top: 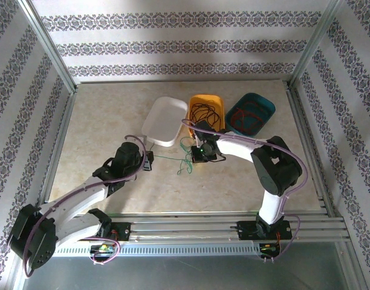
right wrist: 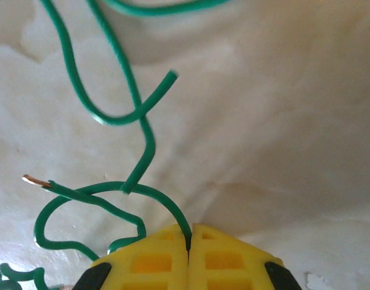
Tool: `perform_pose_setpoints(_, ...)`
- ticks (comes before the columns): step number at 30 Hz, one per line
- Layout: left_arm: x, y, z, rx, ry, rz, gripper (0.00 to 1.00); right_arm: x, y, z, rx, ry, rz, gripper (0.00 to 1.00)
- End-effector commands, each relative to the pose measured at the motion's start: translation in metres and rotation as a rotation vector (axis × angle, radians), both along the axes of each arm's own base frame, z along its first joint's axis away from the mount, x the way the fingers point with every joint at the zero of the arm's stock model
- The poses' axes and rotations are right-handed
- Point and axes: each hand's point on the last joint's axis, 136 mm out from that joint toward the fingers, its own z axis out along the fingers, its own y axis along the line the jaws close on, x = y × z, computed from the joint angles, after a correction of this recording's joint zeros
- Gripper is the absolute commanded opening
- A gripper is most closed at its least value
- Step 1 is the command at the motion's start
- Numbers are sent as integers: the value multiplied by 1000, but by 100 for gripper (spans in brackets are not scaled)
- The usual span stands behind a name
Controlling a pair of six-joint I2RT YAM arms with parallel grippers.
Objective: Untangle the cables
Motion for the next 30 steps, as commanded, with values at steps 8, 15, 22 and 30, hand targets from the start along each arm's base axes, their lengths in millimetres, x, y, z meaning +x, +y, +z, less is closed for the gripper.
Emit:
perform_pose_setpoints(8,12,68,14,163,-87,316,0,-24,-103,-37,-85,246,-340,0)
perform_pose_setpoints(15,16,41,13,131,-90,173,0,-25,-103,-34,8,269,-377,0)
perform_pose_setpoints(22,15,-6,8,43,-45,-46,25,-11,-89,-7,95,177,-357,0)
perform_pose_setpoints(30,17,-31,0,13,-16,-156,51,7,-66,47,145,-1,-270,0)
